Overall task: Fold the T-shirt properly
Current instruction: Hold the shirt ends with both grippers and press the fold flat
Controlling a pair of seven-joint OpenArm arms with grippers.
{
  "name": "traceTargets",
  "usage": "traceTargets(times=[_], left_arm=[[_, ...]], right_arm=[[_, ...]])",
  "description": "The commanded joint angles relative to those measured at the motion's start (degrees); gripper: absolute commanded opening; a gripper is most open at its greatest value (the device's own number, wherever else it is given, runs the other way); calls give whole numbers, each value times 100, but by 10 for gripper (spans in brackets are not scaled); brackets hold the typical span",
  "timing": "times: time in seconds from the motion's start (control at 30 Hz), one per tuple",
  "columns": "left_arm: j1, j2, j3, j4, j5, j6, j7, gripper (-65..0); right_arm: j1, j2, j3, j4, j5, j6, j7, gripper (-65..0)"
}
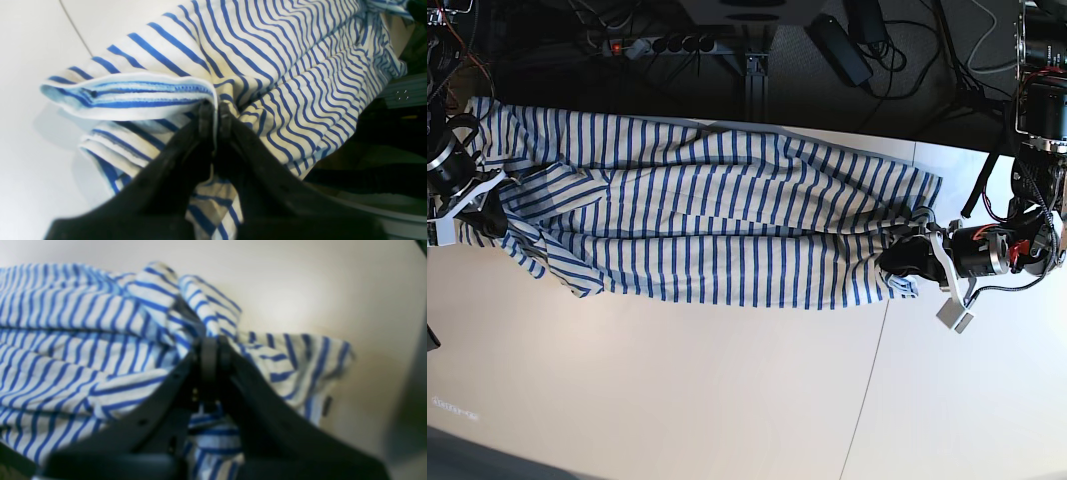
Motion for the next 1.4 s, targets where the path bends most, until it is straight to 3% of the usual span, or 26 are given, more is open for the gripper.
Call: traceTargets(times=[0.0,0.4,0.5,0.63,0.87,1.37], left_arm=[[-122,-81,-50,85,-122,-95,-72,-650],[-125,-90,-83,85,-122,-95,-17,-650],[-127,-153,-219,118,-122,-95,-20,-597],[-120,-293,-455,380,-127,-95,-2,-595],[-74,-481,-481,1069,-352,-95,393,-595],[258,-654,-479,1403,-894,-95,1126,-595]], right_arm=[[-35,120,136,107,120,396,133,-650],[-621,9,315,114,173,393,114,-650],[-632,-4,315,114,129,393,111,-650],[-629,-2,315,114,59,393,114,-650],[-629,-2,315,83,-116,391,114,-650],[-629,-2,313,-107,-214,391,120,-650]])
